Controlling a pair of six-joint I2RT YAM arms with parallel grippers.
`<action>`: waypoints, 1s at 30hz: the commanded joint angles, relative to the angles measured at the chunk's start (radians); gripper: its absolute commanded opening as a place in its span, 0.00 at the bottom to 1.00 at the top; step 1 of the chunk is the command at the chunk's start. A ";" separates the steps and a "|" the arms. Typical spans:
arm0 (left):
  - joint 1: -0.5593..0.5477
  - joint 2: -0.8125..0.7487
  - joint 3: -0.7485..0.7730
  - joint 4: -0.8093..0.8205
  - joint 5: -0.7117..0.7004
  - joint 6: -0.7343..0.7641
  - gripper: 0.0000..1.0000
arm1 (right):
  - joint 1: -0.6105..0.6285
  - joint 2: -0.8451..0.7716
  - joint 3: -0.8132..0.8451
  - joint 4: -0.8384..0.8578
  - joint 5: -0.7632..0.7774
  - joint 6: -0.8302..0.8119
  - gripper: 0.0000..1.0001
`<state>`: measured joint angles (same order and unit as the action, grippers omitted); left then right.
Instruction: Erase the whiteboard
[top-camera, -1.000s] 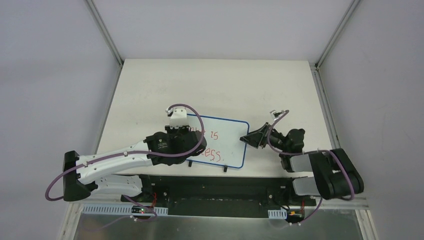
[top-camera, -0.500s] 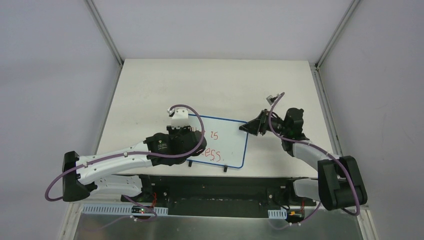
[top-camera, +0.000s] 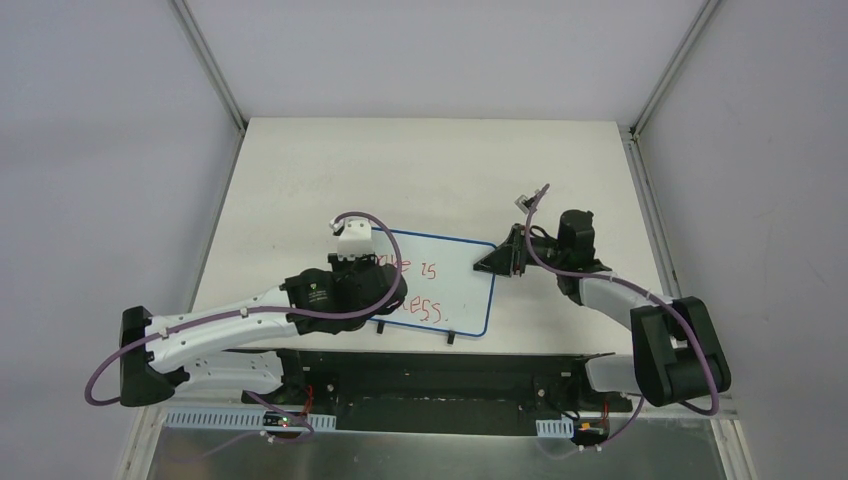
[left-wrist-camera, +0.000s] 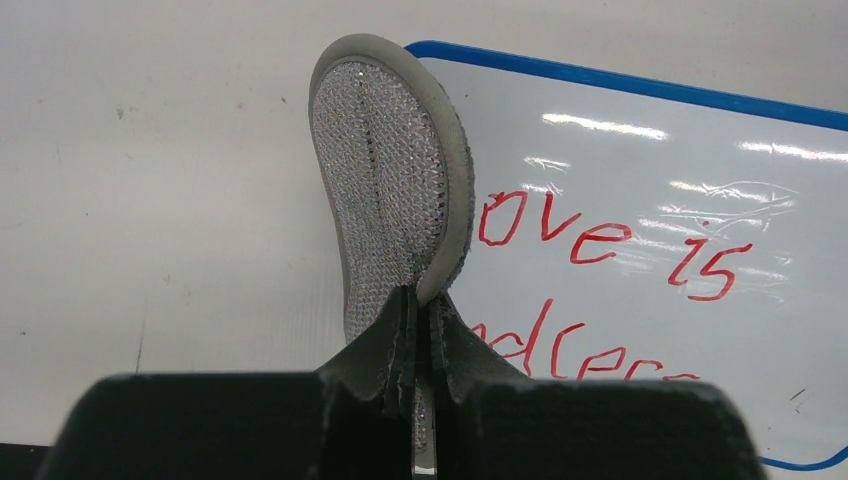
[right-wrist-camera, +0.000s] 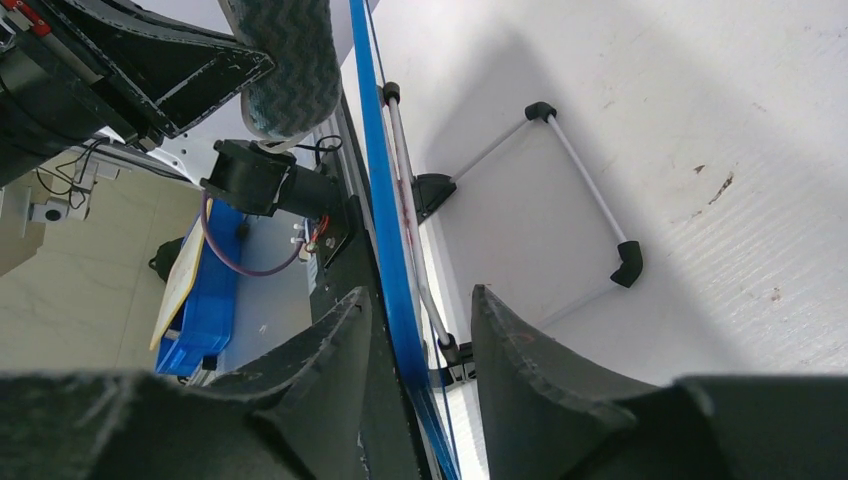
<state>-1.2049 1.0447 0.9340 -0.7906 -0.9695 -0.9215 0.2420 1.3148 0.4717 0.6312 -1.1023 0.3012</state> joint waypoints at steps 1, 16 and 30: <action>-0.002 0.023 0.042 -0.015 -0.012 0.036 0.00 | 0.007 0.011 0.042 0.033 -0.052 -0.038 0.43; 0.049 0.085 0.070 -0.062 -0.019 -0.020 0.00 | 0.021 0.053 0.029 0.090 -0.056 -0.031 0.14; 0.085 0.169 0.117 -0.057 -0.074 -0.060 0.00 | 0.036 0.005 -0.009 0.096 -0.041 -0.068 0.00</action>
<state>-1.1240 1.1694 0.9932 -0.8249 -0.9878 -0.9504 0.2722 1.3560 0.4767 0.6991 -1.1568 0.2615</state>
